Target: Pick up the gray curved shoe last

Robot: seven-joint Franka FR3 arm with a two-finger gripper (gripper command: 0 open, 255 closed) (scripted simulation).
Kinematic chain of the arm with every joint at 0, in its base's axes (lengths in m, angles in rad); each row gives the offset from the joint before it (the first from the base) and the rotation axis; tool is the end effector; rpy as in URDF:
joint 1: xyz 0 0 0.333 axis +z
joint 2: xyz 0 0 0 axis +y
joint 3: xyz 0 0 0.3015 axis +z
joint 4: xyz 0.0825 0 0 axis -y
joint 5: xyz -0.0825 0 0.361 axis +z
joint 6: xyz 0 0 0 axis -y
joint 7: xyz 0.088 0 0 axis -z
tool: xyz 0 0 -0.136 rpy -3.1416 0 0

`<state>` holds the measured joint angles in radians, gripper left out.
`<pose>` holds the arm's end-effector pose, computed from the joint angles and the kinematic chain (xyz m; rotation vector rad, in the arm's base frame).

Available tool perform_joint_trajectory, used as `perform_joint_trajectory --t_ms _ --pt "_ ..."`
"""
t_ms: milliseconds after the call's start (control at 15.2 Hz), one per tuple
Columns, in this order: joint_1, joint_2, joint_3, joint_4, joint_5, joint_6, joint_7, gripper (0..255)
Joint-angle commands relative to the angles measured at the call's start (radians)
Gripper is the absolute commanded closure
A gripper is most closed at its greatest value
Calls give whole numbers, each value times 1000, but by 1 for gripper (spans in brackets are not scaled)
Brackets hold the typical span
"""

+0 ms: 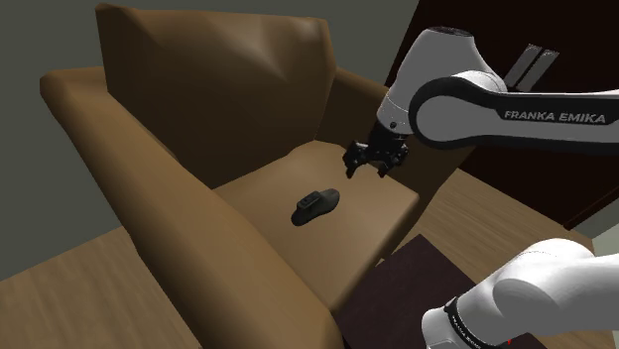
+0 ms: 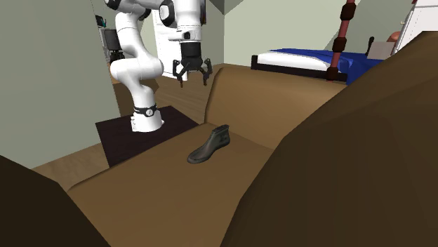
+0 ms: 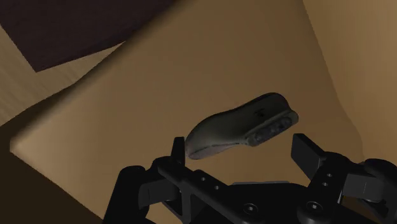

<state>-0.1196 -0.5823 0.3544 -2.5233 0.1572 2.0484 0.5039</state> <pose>0.3632 0.0996 0.4364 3.0627 -0.5933 0.1496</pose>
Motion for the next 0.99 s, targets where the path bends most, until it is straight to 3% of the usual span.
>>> perform_joint_trajectory --t_ms 0,330,594,726,924 --pt "-41 79 69 10 -21 76 132 0" --pt "-170 298 227 86 -161 198 479 0" --pt "-268 506 322 182 -370 236 808 0" --pt "-286 618 334 242 -493 228 977 0" --pt "-275 649 322 239 -527 247 1011 0"
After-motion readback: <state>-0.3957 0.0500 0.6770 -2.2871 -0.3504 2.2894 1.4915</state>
